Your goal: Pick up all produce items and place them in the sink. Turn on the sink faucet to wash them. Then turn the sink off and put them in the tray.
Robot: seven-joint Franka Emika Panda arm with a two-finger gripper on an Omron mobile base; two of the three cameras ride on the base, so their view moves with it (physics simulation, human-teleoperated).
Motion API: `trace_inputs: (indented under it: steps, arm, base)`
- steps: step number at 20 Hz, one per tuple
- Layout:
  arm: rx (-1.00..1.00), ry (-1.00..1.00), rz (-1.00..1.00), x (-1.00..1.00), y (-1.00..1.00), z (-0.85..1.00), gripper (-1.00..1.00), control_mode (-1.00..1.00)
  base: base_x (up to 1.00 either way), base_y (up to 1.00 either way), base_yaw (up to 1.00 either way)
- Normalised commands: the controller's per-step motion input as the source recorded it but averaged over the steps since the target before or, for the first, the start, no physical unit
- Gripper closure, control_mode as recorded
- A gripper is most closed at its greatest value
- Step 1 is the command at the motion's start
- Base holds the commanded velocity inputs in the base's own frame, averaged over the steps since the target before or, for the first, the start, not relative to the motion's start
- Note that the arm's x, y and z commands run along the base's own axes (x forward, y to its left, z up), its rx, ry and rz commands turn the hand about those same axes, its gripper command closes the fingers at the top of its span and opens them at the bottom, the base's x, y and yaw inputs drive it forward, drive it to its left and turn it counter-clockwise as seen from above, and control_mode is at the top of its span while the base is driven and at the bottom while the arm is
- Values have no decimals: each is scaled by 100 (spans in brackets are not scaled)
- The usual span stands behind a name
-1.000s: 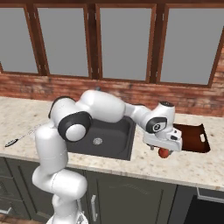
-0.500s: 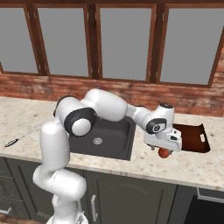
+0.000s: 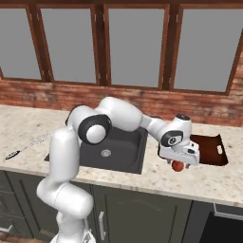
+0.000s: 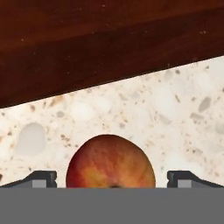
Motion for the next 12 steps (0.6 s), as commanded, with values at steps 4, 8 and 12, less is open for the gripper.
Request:
trace_inputs:
  steps: [4, 8, 12]
  arm:
    - [0, 0, 0, 2, -12, -21, -100, -100]
    - [0, 0, 0, 0, 0, -19, 100, -100]
    - [0, -1, 0, -11, 0, -1, 100, -100]
  base:
    - [0, 0, 0]
    - [0, 0, 0]
    - [0, 0, 0]
